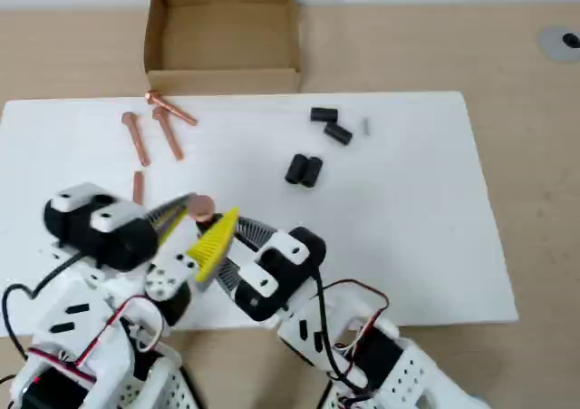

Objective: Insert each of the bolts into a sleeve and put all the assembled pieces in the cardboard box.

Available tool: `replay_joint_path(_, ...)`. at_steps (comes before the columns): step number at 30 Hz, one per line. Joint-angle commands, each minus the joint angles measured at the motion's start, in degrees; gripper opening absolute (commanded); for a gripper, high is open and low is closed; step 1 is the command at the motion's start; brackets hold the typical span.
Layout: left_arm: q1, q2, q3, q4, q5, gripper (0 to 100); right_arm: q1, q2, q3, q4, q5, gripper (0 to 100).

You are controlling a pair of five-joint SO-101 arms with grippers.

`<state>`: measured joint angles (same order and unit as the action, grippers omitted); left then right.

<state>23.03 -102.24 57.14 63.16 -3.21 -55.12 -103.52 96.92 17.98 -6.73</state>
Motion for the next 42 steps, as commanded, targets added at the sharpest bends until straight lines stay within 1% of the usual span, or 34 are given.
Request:
replay_joint_path(1, -5.3, 0.3, -2.7, -0.3, -0.6, 20, -0.6, -6.1, -1.2, -1.1, -0.1, 0.9)
replay_joint_path(3, -6.8, 0.2, -2.6, 0.0, -2.3, 21, -0.6, -6.1, -1.2, -1.1, -0.1, 0.9)
replay_joint_path(6, -7.1, 0.2, -2.5, 0.2, -3.9, 21, -0.6, -6.0, -1.2, -1.1, -0.1, 0.9)
replay_joint_path(10, -6.9, 0.2, -4.1, -0.3, -2.5, 21, 0.5, -5.9, -1.2, -1.1, -0.1, 0.9)
replay_joint_path(13, -7.1, 0.9, -9.5, -0.3, 1.8, 21, 5.3, -5.7, -0.9, -1.1, -0.3, 0.9)
replay_joint_path(17, -8.2, 6.5, -16.2, 0.4, 2.4, 21, 13.3, -5.7, -2.2, -1.2, -0.4, 0.9)
replay_joint_path(20, -13.7, 12.7, -24.6, 2.2, 4.2, 21, 16.2, -4.8, -5.7, -1.1, -1.5, 0.9)
replay_joint_path(22, -15.9, 17.6, -29.2, 3.9, 4.8, 21, 17.3, -1.6, -9.3, -1.1, -1.5, 0.9)
replay_joint_path(25, -17.8, 24.7, -34.5, 9.1, 4.4, 19, 18.9, 8.5, -17.3, -1.7, -1.5, 0.9)
replay_joint_path(28, -18.6, 28.0, -37.5, 14.2, 0.3, 13, 20.8, 23.2, -28.7, -3.7, -1.6, 0.9)
replay_joint_path(33, -19.9, 26.2, -37.5, 15.6, -6.9, 3, 23.1, 48.5, -50.2, -6.8, -1.6, 0.9)
replay_joint_path(35, -23.0, 24.7, -37.4, 15.4, -8.8, 0, 23.2, 57.6, -58.7, -6.9, -1.6, 0.9)
replay_joint_path(37, -27.1, 23.3, -36.0, 15.0, -9.6, 1, 23.2, 65.8, -66.5, -6.9, -1.6, 0.9)
replay_joint_path(42, -39.1, 19.3, -25.8, 12.0, -12.4, 1, 23.2, 84.0, -85.4, -6.6, -1.5, 0.9)
